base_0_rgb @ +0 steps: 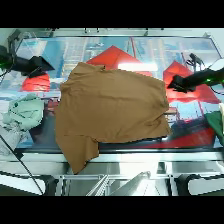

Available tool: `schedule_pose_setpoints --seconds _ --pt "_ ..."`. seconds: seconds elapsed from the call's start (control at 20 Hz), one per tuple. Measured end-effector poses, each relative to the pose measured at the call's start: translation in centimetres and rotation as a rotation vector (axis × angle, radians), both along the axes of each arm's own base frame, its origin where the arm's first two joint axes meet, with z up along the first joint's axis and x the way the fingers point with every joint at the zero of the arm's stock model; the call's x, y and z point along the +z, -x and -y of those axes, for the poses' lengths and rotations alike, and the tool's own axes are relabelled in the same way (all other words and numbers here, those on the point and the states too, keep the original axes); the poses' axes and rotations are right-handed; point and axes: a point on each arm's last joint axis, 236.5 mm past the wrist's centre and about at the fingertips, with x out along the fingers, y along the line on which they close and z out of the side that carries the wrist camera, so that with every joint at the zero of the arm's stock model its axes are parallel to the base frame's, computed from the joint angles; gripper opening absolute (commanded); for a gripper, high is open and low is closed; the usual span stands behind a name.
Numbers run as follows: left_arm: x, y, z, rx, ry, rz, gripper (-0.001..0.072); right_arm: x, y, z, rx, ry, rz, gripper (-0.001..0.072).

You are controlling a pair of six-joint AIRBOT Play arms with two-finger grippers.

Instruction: Fold the shirts.

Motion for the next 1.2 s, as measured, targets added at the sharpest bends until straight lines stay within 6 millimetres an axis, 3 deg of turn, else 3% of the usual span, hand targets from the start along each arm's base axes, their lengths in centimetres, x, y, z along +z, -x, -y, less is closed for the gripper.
schedule_pose_setpoints --seconds 0.1,0.2,0.35,0.5,0.65,0.8,0.95,1.0,1.05,1.1,1.15,1.2 --pt "-1.4 4.0 -0.4 0.015 0.039 -0.119 0.0635 -1.2 3.1 0.4 0.005 -0.038 -0.108 0.0417" --pt "-3.2 8.4 -0.5 0.055 0.076 -0.222 0.0636 -2.7 6.3 0.3 0.006 -0.078 -0.213 0.0239" --pt "-7.8 15.5 -1.0 0.145 0.051 -0.387 0.0638 -4.5 10.2 -0.5 -0.002 -0.136 -0.333 0.0234" --pt "-12.4 21.4 -0.9 0.196 0.007 -0.533 0.0638 -5.2 12.1 -1.3 -0.006 -0.177 -0.391 0.0234" --pt "-15.5 25.0 -0.3 0.214 -0.006 -0.631 0.0637 -4.9 12.7 -2.2 -0.006 -0.225 -0.405 0.0234" --pt "-16.8 26.6 0.9 0.210 0.037 -0.692 0.0637 -3.8 12.5 -3.5 0.009 -0.290 -0.386 0.0234" --pt "-16.9 26.1 3.0 0.176 0.147 -0.676 0.0630 -2.2 12.2 -4.8 0.033 -0.364 -0.352 0.0234" --pt "-16.9 25.8 3.7 0.163 0.188 -0.666 0.0520 -1.7 12.1 -5.0 0.041 -0.378 -0.342 0.0234" --pt "-17.0 25.3 4.1 0.155 0.218 -0.648 0.0464 -1.3 12.2 -5.2 0.051 -0.391 -0.336 0.0234" --pt "-17.2 24.7 4.6 0.156 0.251 -0.628 0.0453 -0.8 12.3 -5.2 0.057 -0.403 -0.328 0.0234" --pt "-17.2 24.3 5.0 0.150 0.275 -0.614 0.0334 -0.4 12.4 -5.2 0.062 -0.412 -0.325 0.0234" --pt "-17.5 23.8 5.0 0.153 0.284 -0.590 0.0156 0.1 12.5 -5.0 0.065 -0.421 -0.317 0.0234"
